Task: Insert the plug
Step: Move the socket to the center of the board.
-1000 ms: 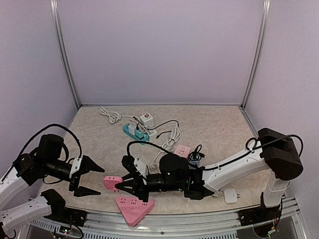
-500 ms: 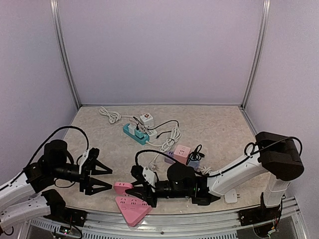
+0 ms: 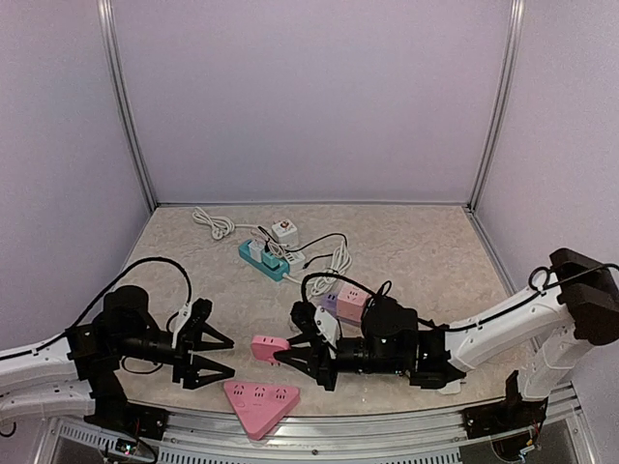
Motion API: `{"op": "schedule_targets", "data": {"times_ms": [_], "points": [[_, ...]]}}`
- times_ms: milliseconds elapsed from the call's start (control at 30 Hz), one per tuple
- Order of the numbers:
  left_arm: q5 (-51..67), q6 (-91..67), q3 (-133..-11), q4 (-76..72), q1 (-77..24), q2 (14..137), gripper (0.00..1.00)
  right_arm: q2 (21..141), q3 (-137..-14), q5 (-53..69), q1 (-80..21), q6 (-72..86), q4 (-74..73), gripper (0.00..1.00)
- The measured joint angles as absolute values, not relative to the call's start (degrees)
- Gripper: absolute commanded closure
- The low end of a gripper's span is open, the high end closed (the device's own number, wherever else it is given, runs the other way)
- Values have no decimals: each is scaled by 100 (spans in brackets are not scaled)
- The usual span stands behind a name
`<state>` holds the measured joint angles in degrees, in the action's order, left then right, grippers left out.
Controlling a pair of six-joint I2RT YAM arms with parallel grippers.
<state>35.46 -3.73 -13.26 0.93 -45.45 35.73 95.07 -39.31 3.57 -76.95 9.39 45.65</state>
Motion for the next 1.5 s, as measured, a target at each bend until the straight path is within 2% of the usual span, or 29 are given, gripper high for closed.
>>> {"op": "schedule_targets", "data": {"times_ms": [167,267,333,433,567,767,1100,1300,1500], "points": [[3297,1020,-1533,336,-5052,4038,9,8165,-3903,5,-7513,847,3586,100],[3264,2231,-2252,1192,-5306,4547,2,7609,-3765,-207,-7472,836,3299,100],[3109,3299,-3092,2167,-5349,4991,1,7422,-3653,-279,-7472,834,3157,100],[2521,4744,-4257,3621,-5363,5631,7,7382,-3548,-318,-7472,814,2989,100],[1861,5605,-4641,4893,-5188,6578,4,7382,-3476,-320,-7474,749,2956,100],[1299,5498,-4088,5218,-5408,7102,12,7288,-3367,-322,-7516,707,2967,100],[928,4261,-3651,3841,-6416,7456,22,6696,-2860,-401,-7577,753,3037,100],[711,3916,-3573,3192,-6506,7693,38,6495,-2591,-419,-7588,762,3162,100],[604,3603,-3820,2936,-6934,7988,39,6420,-2458,-436,-7601,792,3208,100]]}}
